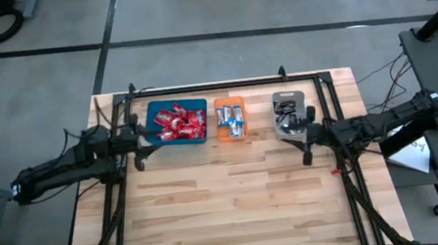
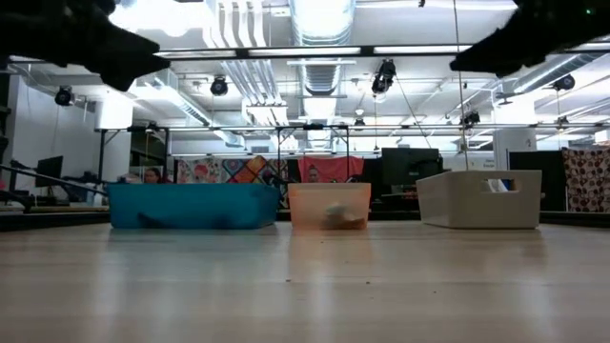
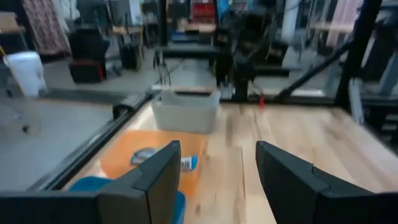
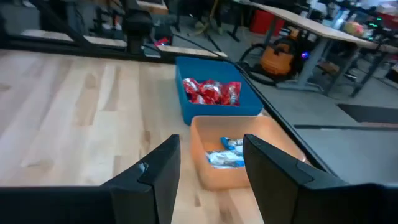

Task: Sort candy
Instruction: Return to Home Position

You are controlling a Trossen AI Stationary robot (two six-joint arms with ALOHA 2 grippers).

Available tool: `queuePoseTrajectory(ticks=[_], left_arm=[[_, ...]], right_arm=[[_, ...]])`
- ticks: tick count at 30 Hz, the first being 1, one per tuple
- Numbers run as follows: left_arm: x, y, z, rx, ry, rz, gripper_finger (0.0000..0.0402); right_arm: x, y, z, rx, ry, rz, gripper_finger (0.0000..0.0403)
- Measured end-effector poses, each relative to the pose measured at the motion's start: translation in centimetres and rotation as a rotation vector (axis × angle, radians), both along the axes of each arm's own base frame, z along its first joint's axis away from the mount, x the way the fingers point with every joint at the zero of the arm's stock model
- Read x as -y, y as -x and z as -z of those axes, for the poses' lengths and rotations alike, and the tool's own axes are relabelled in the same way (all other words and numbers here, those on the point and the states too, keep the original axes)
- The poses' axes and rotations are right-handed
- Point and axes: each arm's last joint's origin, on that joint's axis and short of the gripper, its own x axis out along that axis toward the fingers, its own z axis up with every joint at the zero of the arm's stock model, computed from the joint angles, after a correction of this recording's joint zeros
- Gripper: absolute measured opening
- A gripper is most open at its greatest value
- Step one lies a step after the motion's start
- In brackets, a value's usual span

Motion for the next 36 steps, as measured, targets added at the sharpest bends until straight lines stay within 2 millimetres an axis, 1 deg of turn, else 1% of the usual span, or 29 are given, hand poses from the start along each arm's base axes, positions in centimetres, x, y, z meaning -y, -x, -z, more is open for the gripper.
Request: queuePoseTrajectory(ticks=[2,8,10,14,16,17,19,21,23,27,31,33,36], left_arm=[[0.2,0.5,0.6,0.042,0.011,0.01,0.0192],[0.4,1.3,3.3,0.119,0.01,0.016,0.0191],[0.5,1.5,4.1,0.141,0.004,0.017,0.0191],[0.4,1.0,5.5,0.159,-0.001,0.042,0.0191],[0.5,0.7,6.3,0.199,-0.013,0.099,0.0191],[0.6,0.6,6.5,0.208,-0.02,0.135,0.0191],[0.7,0.7,6.2,0.226,-0.023,0.176,0.0191],[0.7,0.7,6.2,0.234,-0.019,0.175,0.0191],[0.7,0.7,6.3,0.225,-0.027,0.162,0.0191],[0.3,0.6,7.1,0.148,0.013,0.03,0.0191],[-0.3,0.5,7.6,0.123,0.137,-0.174,0.0191],[-0.5,0.4,7.7,0.122,0.159,-0.222,0.0191],[-0.5,0.3,7.8,0.097,0.168,-0.232,0.0191]], right_arm=[[0.2,0.8,0.6,0.019,-0.013,-0.018,0.0166],[0.9,3.6,1.8,0.207,-0.028,-0.024,0.0166],[1.0,4.1,2.4,0.231,-0.019,-0.026,0.0166],[1.3,5.3,3.4,0.307,-0.017,-0.027,0.0166],[1.4,5.8,3.8,0.353,-0.015,-0.034,0.0166],[1.4,5.8,4.0,0.365,-0.013,-0.043,0.0166],[1.3,5.4,5.1,0.335,0.007,-0.051,0.0166],[1.2,5.1,5.7,0.359,0.007,-0.071,0.0166],[1.1,5.0,6.5,0.324,0.012,-0.076,0.0164],[1.1,4.8,6.9,0.275,0.064,-0.074,0.0152],[1.1,4.8,6.8,0.262,0.136,-0.079,0.0138],[1.1,4.8,6.9,0.262,0.118,-0.079,0.0132],[1.1,4.8,6.9,0.275,0.045,-0.072,0.0127]])
